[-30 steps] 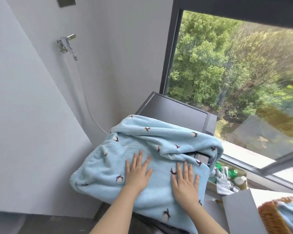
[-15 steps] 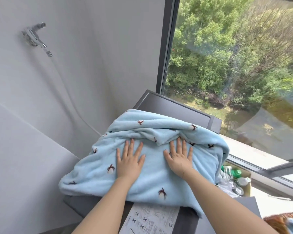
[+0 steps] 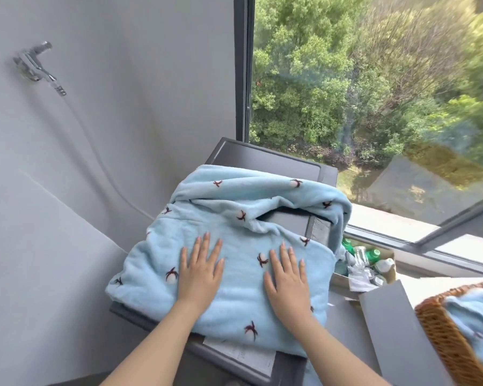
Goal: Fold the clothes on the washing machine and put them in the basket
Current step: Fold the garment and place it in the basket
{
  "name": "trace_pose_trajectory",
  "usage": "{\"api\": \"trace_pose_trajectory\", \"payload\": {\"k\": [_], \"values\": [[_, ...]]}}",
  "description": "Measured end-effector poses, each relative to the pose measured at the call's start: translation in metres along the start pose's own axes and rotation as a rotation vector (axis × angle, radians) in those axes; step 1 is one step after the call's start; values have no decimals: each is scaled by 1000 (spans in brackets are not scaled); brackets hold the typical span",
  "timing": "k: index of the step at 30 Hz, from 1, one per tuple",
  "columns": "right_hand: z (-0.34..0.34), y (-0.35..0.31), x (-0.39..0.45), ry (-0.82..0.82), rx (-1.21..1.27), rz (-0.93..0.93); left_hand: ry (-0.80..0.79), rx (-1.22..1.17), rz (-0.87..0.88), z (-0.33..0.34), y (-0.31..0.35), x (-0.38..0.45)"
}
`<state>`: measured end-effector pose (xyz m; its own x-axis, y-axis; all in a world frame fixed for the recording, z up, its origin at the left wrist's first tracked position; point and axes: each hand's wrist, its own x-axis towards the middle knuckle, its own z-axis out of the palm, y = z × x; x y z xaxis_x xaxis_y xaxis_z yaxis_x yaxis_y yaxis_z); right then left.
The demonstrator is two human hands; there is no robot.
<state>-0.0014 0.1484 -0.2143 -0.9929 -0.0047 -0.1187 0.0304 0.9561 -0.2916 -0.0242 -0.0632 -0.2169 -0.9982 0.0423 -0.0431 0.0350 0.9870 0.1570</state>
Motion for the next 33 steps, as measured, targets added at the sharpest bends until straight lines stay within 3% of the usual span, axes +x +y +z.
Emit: {"api": "trace_pose_trajectory", "payload": {"k": [3, 5, 10, 14, 17, 21, 25, 28, 30, 33], "values": [[8, -6, -49, 18, -48, 32, 40, -21, -99, 0, 18, -28], [13, -14, -74, 44, -73, 55, -22, -43, -143, 1, 23, -50], [18, -22, -104, 72, -93, 49, -140, -49, -90, 3, 10, -66], [8, -17, -98, 97, 9, 49, -245, 3, -79, -1, 9, -55], [-5, -3, -81, 150, 184, 39, -273, -90, -55, -10, 7, -48], [-19, 8, -61, 31, 348, 64, -63, -416, -88, -24, -8, -54], [-27, -1, -52, 48, 372, 109, 53, -451, -90, -30, -15, -71], [-33, -13, -57, -64, 460, 97, -208, -489, -17, -38, -20, -82], [-36, -26, -75, -76, 540, 218, -394, -355, 76, -47, -30, -83], [-31, -49, -113, -139, 798, 527, -412, -190, 195, -44, -49, -84]]}}
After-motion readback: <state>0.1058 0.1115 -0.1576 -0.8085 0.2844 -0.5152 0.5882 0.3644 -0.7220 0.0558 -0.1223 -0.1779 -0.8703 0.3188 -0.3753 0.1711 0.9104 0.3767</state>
